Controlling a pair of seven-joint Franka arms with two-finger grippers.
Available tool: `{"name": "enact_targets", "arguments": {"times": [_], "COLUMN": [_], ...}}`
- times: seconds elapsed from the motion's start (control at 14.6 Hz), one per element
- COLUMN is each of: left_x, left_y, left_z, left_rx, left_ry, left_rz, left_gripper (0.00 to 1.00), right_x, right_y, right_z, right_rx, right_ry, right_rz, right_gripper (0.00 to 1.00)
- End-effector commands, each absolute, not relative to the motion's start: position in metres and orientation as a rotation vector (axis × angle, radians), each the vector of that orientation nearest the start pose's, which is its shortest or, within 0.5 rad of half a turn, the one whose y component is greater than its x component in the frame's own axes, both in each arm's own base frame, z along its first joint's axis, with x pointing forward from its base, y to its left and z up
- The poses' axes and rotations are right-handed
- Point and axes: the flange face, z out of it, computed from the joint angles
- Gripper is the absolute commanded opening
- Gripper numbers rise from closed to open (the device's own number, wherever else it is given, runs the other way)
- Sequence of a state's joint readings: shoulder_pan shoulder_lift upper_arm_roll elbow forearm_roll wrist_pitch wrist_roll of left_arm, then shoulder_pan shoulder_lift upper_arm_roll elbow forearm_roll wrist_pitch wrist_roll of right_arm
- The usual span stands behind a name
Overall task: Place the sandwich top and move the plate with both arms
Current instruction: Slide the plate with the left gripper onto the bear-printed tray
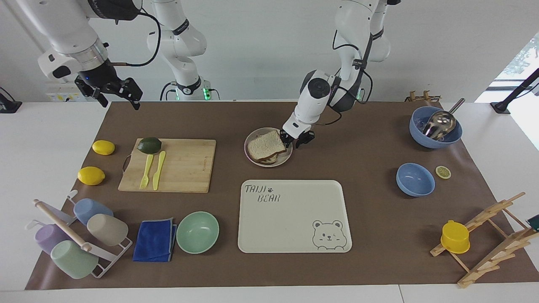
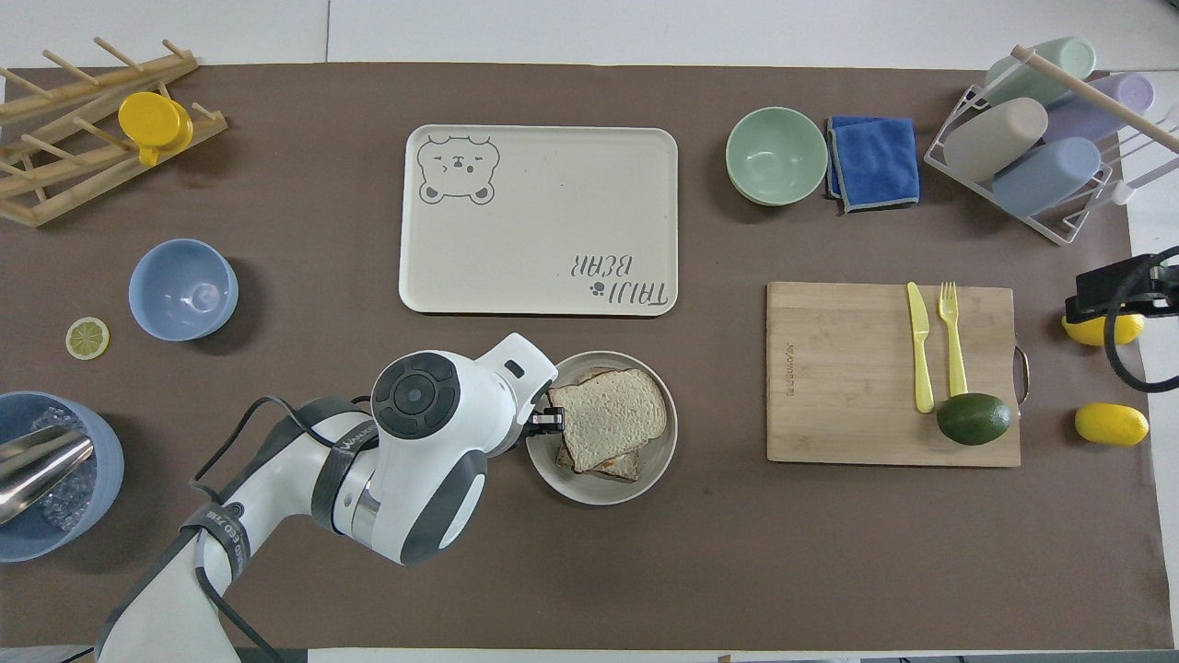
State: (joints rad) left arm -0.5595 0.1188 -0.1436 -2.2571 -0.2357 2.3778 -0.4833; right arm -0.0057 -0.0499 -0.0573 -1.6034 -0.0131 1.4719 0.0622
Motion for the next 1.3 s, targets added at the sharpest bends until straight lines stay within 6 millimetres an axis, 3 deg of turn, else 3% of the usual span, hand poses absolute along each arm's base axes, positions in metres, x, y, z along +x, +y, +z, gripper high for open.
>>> {"name": "enact_targets", "arguments": {"times": [0.0, 0.41, 0.89, 1.23], "left_x": [0.397, 0.398, 0.409, 0.431], "left_y": [-0.346, -0.343, -0.336, -0.336], "left_z": [0.304, 0.303, 0.309, 0.345], "left_rx": [-3.301, -3.299, -3.328, -3.384], "left_ry": [0.050, 0.042, -0.027, -0.072], "left_rz": [0.150, 0.155, 0.175, 0.217], "left_gripper": [0.31, 0.00, 0.00, 0.00], "right_x": [0.530, 0.530, 0.525, 0.524], "right_y": [-0.039, -0.033, -0.030, -0.036], "right_z": [0.630, 0.631, 0.624, 0.624], "right_rx": [-3.147, -3.134, -3.130, -3.128], "right_ry": [0.151, 0.127, 0.117, 0.134], "right_rz": [0.114, 0.111, 0.156, 0.156], "right_gripper": [1.00, 1.00, 1.00, 1.00]}}
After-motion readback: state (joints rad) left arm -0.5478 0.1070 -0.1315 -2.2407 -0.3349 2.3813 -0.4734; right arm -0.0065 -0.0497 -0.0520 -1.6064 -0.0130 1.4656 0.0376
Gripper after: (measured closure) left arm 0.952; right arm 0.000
